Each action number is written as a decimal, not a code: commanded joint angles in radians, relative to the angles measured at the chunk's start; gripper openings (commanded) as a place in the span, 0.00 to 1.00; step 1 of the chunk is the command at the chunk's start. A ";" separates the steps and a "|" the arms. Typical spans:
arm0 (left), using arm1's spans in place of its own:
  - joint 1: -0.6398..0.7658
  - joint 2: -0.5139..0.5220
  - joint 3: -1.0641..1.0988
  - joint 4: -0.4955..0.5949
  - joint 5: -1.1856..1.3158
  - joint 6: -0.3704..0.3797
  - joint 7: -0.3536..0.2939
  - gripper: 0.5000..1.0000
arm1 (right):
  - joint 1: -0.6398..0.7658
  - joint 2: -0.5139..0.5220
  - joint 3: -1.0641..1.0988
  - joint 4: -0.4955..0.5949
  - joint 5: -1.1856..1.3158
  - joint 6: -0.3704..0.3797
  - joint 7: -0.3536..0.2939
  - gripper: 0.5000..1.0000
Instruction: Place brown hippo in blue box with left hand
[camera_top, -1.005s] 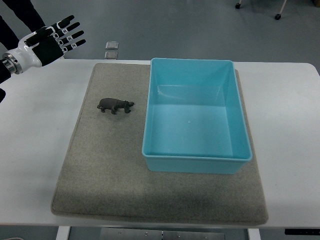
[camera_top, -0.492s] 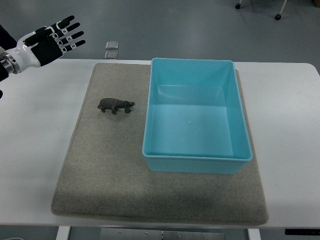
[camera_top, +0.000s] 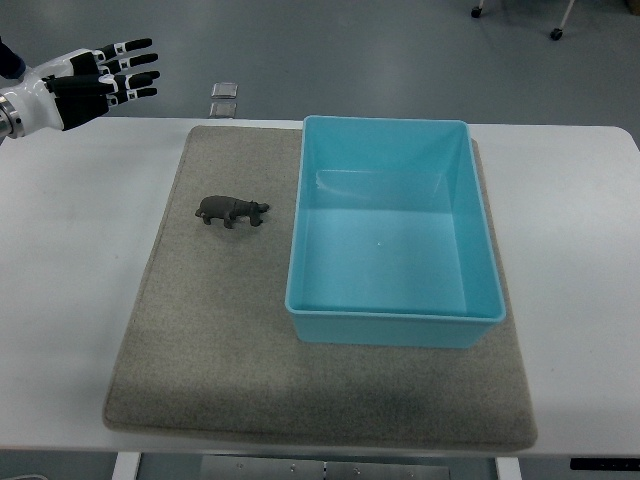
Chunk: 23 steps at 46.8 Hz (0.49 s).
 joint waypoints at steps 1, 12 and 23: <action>0.001 0.035 -0.007 -0.059 0.125 0.000 -0.052 0.99 | 0.000 0.000 0.000 0.000 0.000 0.000 0.000 0.87; 0.005 0.057 -0.006 -0.176 0.496 0.051 -0.168 0.99 | 0.000 0.000 0.000 0.000 0.000 0.000 0.000 0.87; 0.065 0.060 0.006 -0.308 0.920 0.342 -0.199 0.98 | 0.000 0.000 0.001 0.000 0.000 0.000 0.000 0.87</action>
